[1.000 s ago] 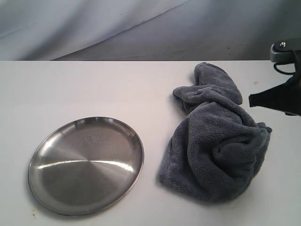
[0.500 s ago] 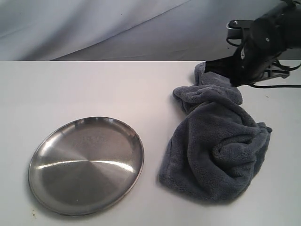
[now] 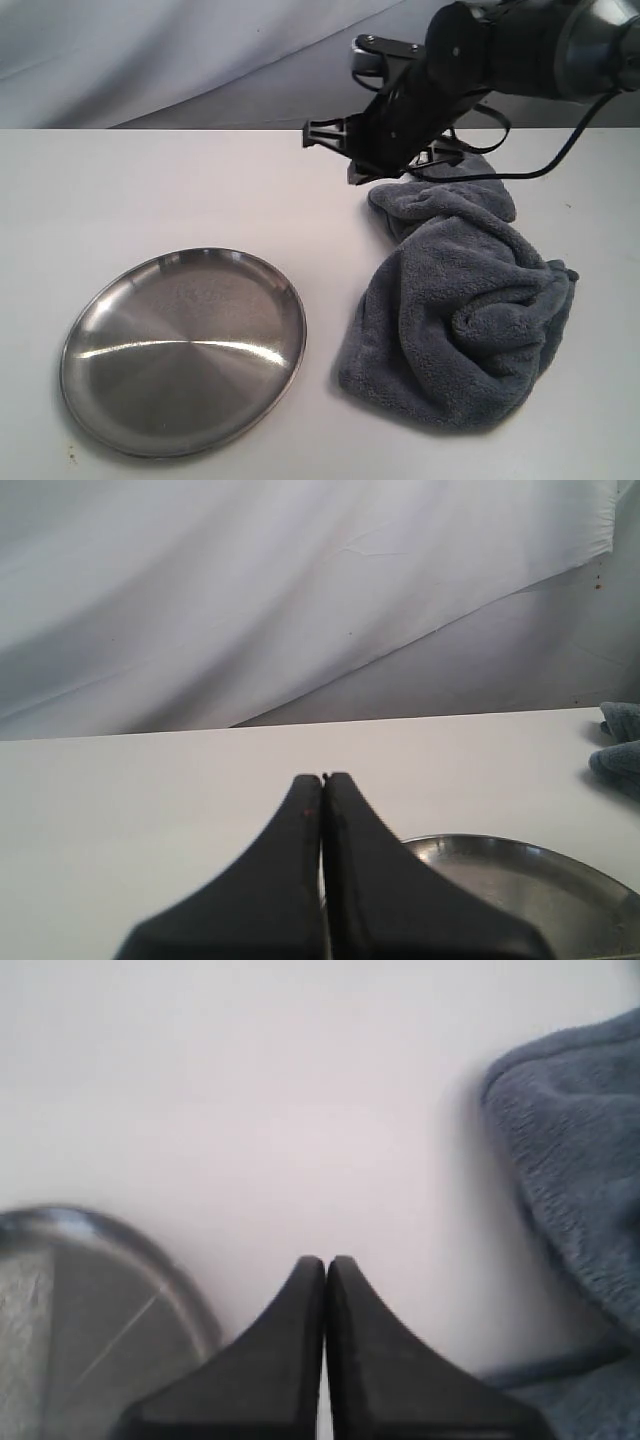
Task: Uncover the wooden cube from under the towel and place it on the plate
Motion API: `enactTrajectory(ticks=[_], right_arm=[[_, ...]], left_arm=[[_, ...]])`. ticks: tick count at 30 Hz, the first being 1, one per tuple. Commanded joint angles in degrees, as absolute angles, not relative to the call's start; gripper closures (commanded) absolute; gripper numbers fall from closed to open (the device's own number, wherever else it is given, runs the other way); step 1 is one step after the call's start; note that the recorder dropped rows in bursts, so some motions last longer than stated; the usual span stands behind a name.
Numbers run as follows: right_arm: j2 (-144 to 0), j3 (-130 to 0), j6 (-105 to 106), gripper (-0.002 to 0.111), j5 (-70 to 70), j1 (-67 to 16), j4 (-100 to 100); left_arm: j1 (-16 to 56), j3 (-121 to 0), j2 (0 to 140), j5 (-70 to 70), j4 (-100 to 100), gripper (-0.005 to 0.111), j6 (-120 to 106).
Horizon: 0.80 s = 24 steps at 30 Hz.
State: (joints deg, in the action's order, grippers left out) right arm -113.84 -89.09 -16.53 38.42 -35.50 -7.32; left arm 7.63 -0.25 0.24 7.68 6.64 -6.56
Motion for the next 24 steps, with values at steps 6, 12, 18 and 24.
enactTrajectory(ticks=[6, 12, 18, 24], right_arm=[[-113.59, -89.4, -7.36, 0.108, 54.32, -42.71, -7.3], [-111.64, -85.37, -7.33, 0.108, 57.75, -47.37, -4.07], [-104.96, -72.5, -7.59, 0.108, 52.49, -49.37, -3.0], [-96.09, -59.98, -11.65, 0.108, 48.78, -49.13, 2.36]], left_arm=[[7.91, 0.0, 0.0, 7.5, 6.74, 0.107, -6.41], [7.91, 0.0, 0.0, 7.5, 6.74, 0.107, -6.41], [7.91, 0.0, 0.0, 7.5, 6.74, 0.107, -6.41], [7.91, 0.0, 0.0, 7.5, 6.74, 0.107, -6.41]])
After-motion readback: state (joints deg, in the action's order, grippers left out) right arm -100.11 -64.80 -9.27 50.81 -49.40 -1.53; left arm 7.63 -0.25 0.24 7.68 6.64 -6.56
